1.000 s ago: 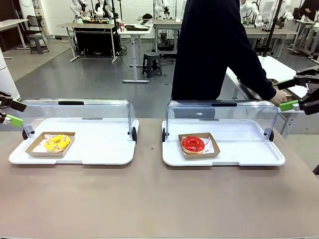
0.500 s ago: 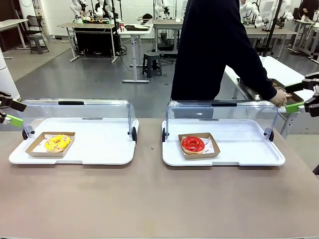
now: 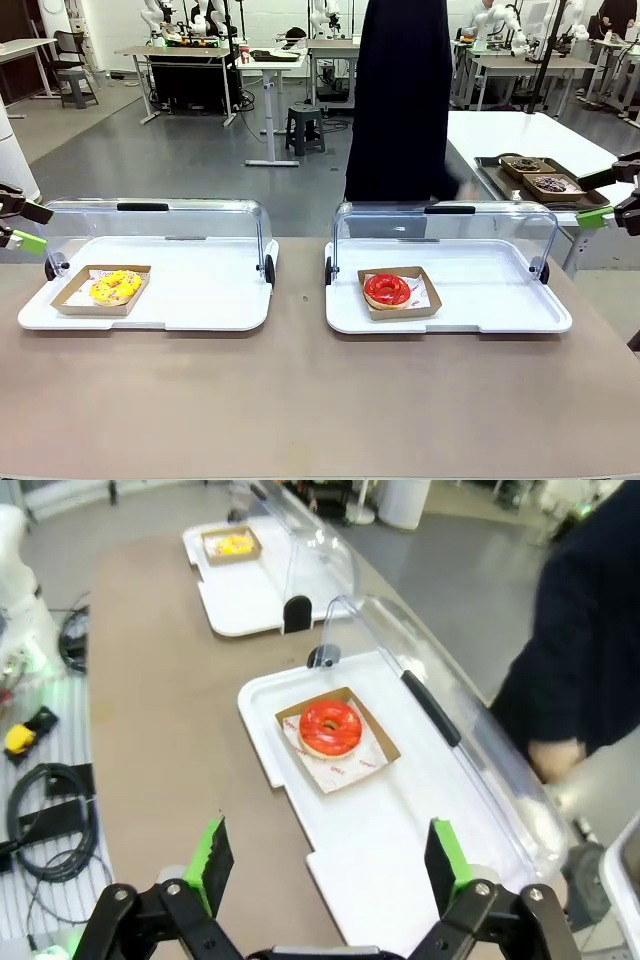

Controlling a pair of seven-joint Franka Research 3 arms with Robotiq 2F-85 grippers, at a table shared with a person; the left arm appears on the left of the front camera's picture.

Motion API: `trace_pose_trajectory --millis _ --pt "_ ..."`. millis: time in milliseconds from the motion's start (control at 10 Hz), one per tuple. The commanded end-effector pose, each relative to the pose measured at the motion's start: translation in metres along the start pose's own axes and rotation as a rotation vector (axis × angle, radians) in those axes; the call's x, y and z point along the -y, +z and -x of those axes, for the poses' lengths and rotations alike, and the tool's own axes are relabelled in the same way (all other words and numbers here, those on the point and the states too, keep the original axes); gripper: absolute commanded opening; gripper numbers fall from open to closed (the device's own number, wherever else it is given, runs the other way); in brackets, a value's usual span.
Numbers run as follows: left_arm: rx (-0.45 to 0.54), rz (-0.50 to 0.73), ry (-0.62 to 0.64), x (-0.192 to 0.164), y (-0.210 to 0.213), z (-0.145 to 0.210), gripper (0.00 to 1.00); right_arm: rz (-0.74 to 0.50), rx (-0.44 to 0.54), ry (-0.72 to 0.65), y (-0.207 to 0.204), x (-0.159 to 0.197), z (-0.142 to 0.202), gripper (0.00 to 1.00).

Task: Provide the desired donut to the person.
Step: Place the picked Paper togo box onto the Handle tray extended by the person.

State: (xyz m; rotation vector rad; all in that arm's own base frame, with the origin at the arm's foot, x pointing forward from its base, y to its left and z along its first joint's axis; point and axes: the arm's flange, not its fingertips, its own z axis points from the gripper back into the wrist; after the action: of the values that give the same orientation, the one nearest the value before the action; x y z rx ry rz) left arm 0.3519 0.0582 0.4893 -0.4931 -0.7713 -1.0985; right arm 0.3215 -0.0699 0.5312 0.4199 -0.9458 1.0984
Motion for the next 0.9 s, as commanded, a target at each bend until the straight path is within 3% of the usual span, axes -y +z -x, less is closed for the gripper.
trace_pose_trajectory --millis 0,800 --pt "-0.002 -0.002 0.004 0.0001 -0.0006 0.0009 1.00 0.009 0.026 -0.007 0.0045 0.0012 0.0039 1.00" --pt "-0.002 -0.002 0.004 0.0001 -0.0006 0.0009 1.00 0.009 0.026 -0.007 0.0045 0.0012 0.0039 1.00"
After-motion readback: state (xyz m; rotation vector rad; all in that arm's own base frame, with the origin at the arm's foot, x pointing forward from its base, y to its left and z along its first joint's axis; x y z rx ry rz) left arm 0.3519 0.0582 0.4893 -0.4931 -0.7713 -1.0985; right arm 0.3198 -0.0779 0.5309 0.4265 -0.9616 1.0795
